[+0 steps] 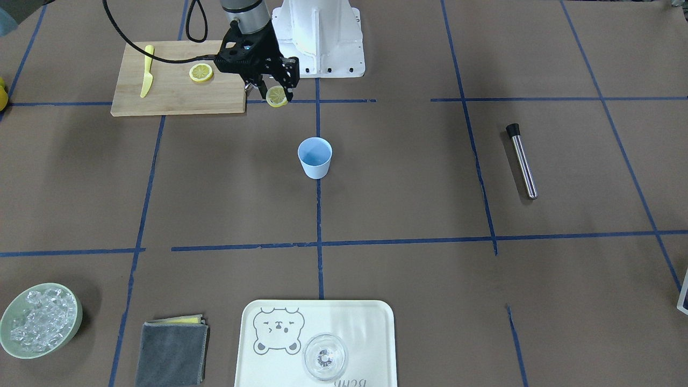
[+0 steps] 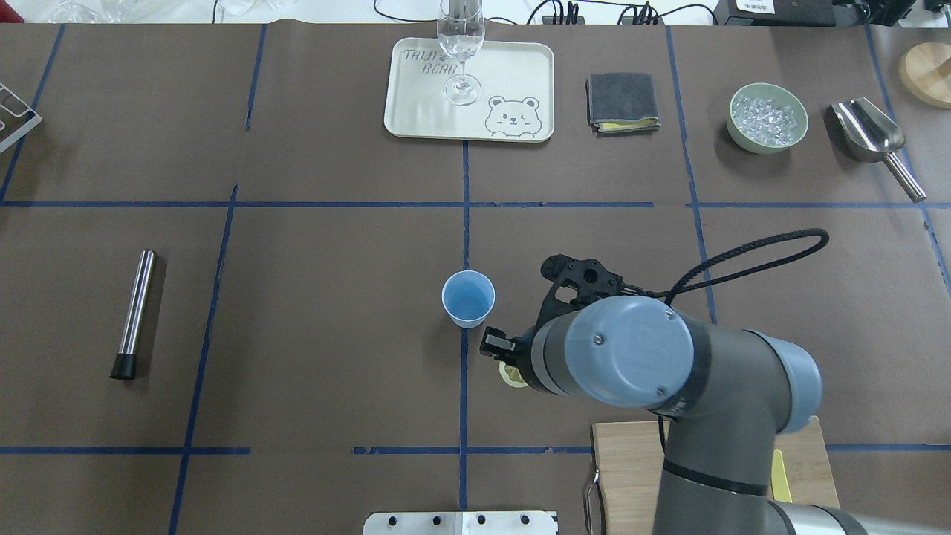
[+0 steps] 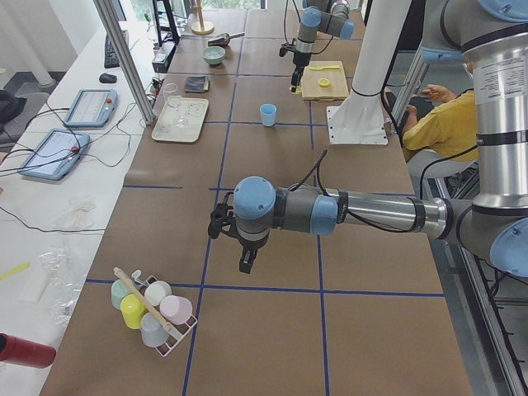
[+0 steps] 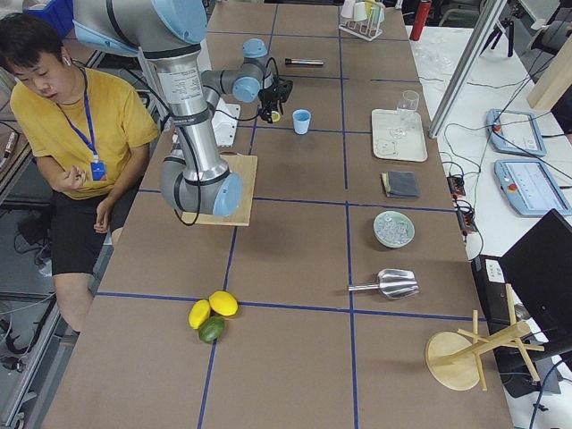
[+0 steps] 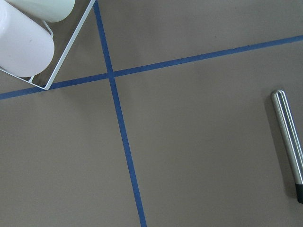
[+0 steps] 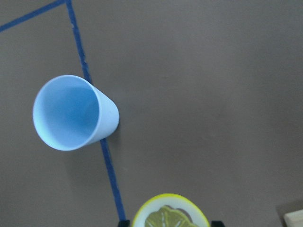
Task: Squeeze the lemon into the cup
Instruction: 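Carry the lemon slice with the right gripper over the blue cup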
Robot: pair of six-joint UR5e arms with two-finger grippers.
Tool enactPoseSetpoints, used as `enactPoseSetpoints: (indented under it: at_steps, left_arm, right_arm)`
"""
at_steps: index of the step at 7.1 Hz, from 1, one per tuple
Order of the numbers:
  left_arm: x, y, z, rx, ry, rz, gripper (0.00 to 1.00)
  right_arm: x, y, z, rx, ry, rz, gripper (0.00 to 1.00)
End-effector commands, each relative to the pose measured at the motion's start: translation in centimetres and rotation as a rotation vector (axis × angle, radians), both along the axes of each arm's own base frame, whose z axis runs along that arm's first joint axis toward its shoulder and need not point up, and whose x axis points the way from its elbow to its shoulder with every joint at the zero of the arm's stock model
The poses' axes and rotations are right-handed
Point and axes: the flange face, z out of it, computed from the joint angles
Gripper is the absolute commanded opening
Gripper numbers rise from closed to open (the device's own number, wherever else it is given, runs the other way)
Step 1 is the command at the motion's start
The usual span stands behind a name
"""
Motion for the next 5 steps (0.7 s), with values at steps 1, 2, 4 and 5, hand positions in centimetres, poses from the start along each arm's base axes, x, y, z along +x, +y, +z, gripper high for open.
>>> enactPoseSetpoints:
  at_steps: [1,2,4,5]
  left_arm:
    - [0.0,0.1,-0.2,0.003,0.0,-0.001,1.0]
    - [-0.1,0.1,-0.5,0.009,0.006,-0.002,1.0]
    - [0.0,1.2,-0.7,0.009,0.008,-0.001,1.0]
    - [0.0,1.3,-0.6,0.006,0.008,-0.001,1.0]
  right_arm:
    - [-3.8,-3.6,-3.9,-0.01,-0.006,0.039,0.64]
    - [-4.1,-5.0,-4.1,-0.012,0.002,0.058,0.64]
    - [-5.9,-7.1,-2.7,-0.001,-0.029,0.078,0.64]
    - [-5.7,-8.1,-2.4,-0.002,-0.024,0.093,0.64]
